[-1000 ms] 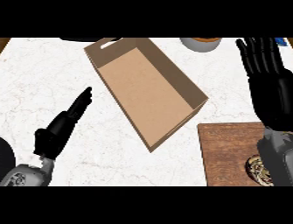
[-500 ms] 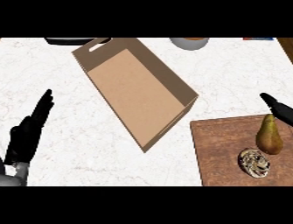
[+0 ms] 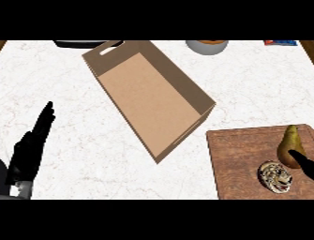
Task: Pick the cupcake from the cutting board and place it in the cardboard box
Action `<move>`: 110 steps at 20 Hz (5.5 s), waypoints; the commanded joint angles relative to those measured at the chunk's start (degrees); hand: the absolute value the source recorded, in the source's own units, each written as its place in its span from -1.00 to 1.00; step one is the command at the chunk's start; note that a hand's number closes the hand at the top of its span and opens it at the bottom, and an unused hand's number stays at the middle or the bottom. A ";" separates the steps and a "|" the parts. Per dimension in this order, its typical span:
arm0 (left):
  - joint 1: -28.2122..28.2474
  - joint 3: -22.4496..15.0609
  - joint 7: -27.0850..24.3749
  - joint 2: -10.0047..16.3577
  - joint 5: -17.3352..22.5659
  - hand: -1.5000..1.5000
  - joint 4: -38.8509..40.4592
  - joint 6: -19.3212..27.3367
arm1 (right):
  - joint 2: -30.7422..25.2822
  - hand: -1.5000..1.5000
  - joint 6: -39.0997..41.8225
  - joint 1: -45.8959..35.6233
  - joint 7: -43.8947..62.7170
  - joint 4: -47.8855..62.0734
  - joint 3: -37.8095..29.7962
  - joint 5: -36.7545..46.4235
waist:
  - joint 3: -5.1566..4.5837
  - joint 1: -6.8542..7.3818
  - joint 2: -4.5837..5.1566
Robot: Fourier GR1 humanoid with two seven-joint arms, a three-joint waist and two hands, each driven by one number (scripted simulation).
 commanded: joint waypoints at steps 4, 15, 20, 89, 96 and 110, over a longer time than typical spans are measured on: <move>-0.53 -0.56 0.54 -0.94 -0.94 0.00 -0.86 0.50 | -13.87 -1.00 12.79 11.58 19.04 -9.15 2.71 8.98 | -0.24 0.35 0.22; -1.09 -0.09 3.07 -0.18 -1.21 0.00 -2.66 -1.19 | -24.74 -1.00 37.59 11.59 49.54 -23.28 9.35 3.08 | 0.06 1.58 0.23; -2.13 0.13 0.92 -3.04 -2.88 0.00 0.66 -1.01 | -20.21 -1.00 39.95 -1.86 65.93 -22.67 16.01 7.80 | 0.07 1.72 0.33; -1.42 10.67 0.55 -12.13 -13.70 0.00 -0.12 -11.99 | -9.09 1.00 46.09 -20.57 25.34 7.69 19.60 41.63 | 0.21 3.92 0.75; 1.36 13.40 0.41 -11.09 -11.71 0.00 -1.24 -14.11 | -7.25 1.00 49.49 -28.77 23.61 5.50 17.88 42.17 | 0.12 1.40 0.13; 0.41 13.04 2.08 -12.44 -13.37 0.00 -2.25 -12.74 | 2.24 1.00 50.50 -44.63 17.80 -1.56 11.96 22.09 | 0.11 1.49 0.16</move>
